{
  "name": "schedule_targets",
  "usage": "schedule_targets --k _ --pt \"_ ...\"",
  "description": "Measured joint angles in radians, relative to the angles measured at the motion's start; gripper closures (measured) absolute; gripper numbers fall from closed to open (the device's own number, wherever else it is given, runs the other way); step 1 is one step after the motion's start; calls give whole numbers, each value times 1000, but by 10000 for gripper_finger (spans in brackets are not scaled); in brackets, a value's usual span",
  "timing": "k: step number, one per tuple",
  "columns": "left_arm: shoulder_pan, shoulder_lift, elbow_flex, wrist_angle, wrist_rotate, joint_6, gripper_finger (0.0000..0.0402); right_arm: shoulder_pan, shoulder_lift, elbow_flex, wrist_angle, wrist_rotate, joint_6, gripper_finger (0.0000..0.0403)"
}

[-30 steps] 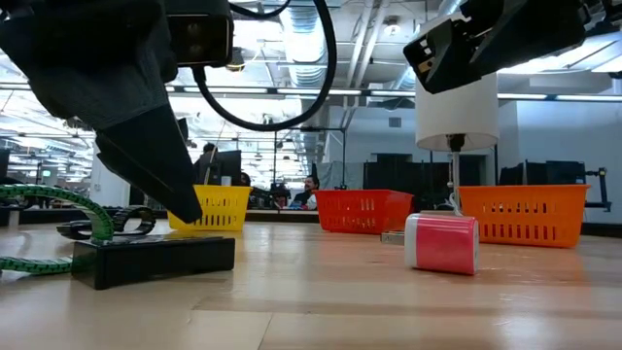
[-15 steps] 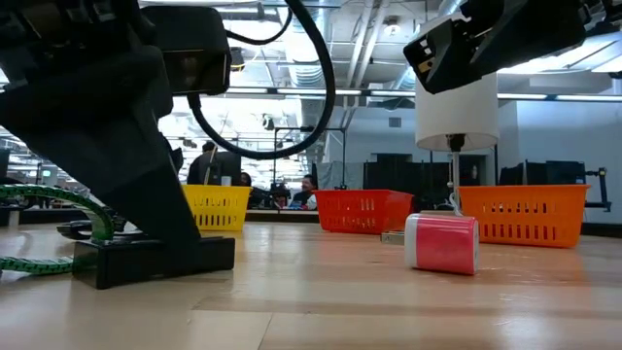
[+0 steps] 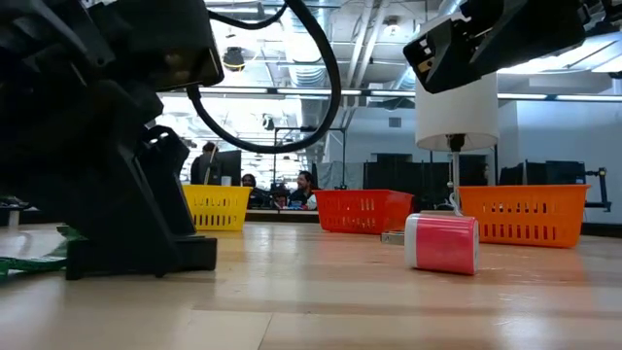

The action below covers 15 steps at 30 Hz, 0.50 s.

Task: Pick & Place Office items
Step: Put the black digital clock into the orange basket

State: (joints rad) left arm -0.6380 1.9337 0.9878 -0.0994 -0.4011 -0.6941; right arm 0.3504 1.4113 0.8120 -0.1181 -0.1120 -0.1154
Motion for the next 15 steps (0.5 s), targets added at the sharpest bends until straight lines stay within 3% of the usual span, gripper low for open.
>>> schedule_targets --k 11,15 --pt "36 0 -2 -26 22 61 245 0 0 0 75 2 -30 239" --pt "42 -27 -2 -23 26 85 247 -9 0 0 152 5 -34 239"
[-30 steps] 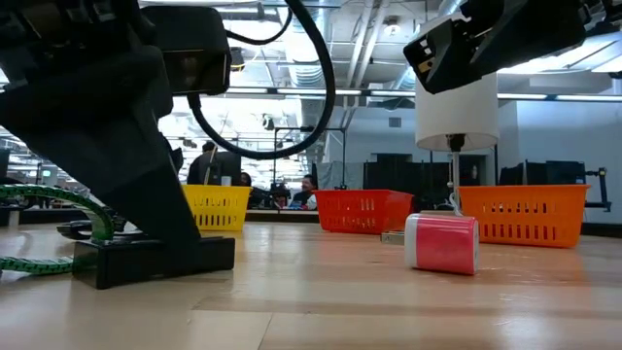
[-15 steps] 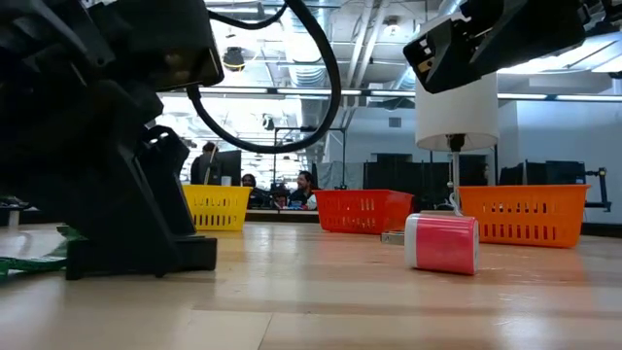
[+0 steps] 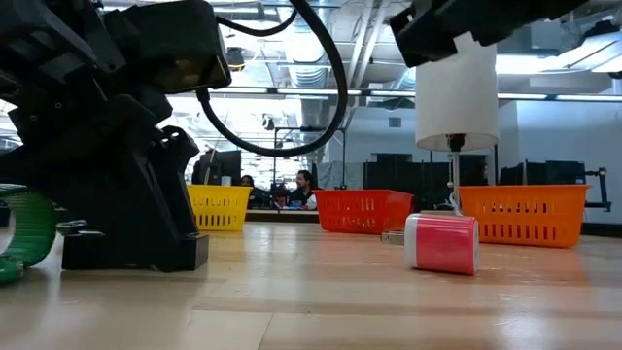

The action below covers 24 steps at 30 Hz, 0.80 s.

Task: Pick & Place Office items
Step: Put the black digital clock into the orange basket

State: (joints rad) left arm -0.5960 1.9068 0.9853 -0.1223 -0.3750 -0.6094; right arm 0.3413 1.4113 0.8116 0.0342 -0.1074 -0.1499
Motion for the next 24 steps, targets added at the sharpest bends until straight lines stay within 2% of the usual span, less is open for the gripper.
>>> schedule_targets --k 5,7,10,13,18,24 --pt "5 -71 -7 -22 -52 20 227 -11 0 0 28 1 -9 239" --pt "6 -109 -4 -15 -86 29 235 -20 0 0 24 2 -18 239" --pt "23 -151 -4 -21 -97 29 252 -26 0 0 17 3 62 239" --pt "46 -202 -4 -19 -106 35 252 -30 0 0 18 3 90 239" --pt "85 -260 -4 -24 -104 78 229 -30 0 0 16 3 -47 239" --pt "139 -339 -2 -17 -62 78 253 -21 42 1 149 3 -225 239"
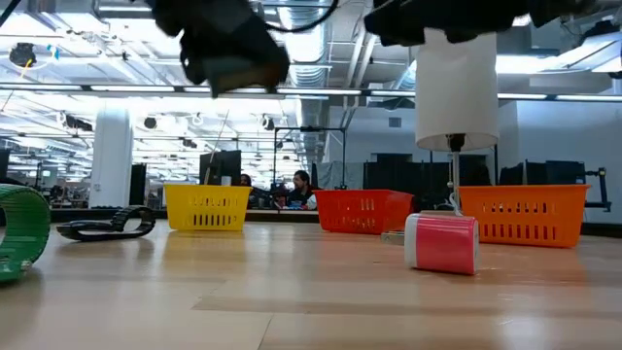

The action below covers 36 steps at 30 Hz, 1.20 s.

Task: Pick & Place Office items
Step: Put the black digital clock into the orange basket

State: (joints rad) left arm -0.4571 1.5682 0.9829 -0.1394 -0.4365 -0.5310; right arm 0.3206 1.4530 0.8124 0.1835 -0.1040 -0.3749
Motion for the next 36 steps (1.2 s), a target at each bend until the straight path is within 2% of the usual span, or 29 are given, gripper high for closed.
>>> schedule_targets --k 3,5,10,12,19,23,28,32,36 --pt "28 -41 2 13 39 0 251 6 64 7 115 3 -129 239" --pt "47 -56 2 14 85 0 242 12 113 31 153 53 -209 239" --pt "73 -70 2 24 197 -16 247 46 204 128 154 348 -332 239" --pt "74 -70 2 19 206 -25 252 56 228 161 150 393 -375 239" --pt "77 -70 2 29 206 -25 238 67 271 208 133 393 -469 239" --pt "78 -71 2 35 207 -24 249 59 270 211 166 388 -493 239" --pt "78 -70 2 83 207 -13 245 42 270 211 181 308 -523 239" --pt "78 -70 2 114 207 31 237 28 270 211 200 293 -492 239" --pt "78 -70 2 161 207 72 247 25 270 211 220 272 -508 247"
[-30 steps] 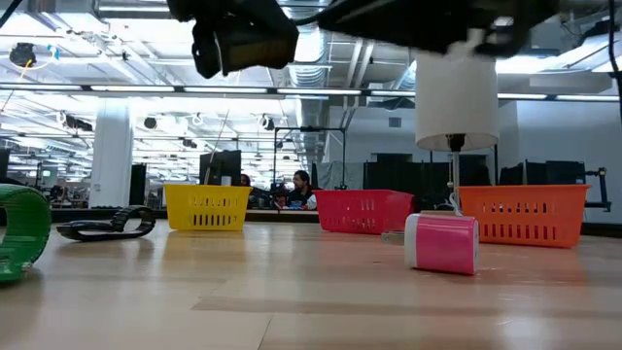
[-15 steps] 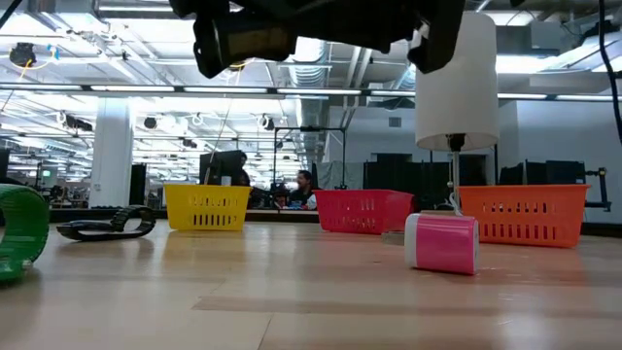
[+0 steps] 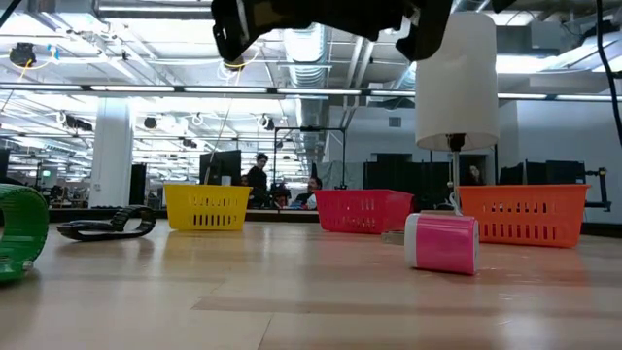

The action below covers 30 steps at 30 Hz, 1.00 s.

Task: Pick & Place Office items
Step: Put the black digital clock into the orange basket

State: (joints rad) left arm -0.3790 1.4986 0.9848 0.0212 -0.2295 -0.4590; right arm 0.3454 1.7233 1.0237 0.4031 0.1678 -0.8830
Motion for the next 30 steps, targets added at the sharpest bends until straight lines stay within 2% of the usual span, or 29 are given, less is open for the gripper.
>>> schedule_targets --k 8,14,21,30 --pt "0 0 0 13 18 15 236 -2 0 0 -17 -11 -19 300" --pt "0 1 0 22 31 -1 248 -4 -2 2 -24 -14 -61 334" --pt "0 1 0 23 37 8 231 2 -2 2 -26 -12 -82 341" --pt "0 1 0 24 37 7 237 2 -2 2 -32 -10 -86 347"
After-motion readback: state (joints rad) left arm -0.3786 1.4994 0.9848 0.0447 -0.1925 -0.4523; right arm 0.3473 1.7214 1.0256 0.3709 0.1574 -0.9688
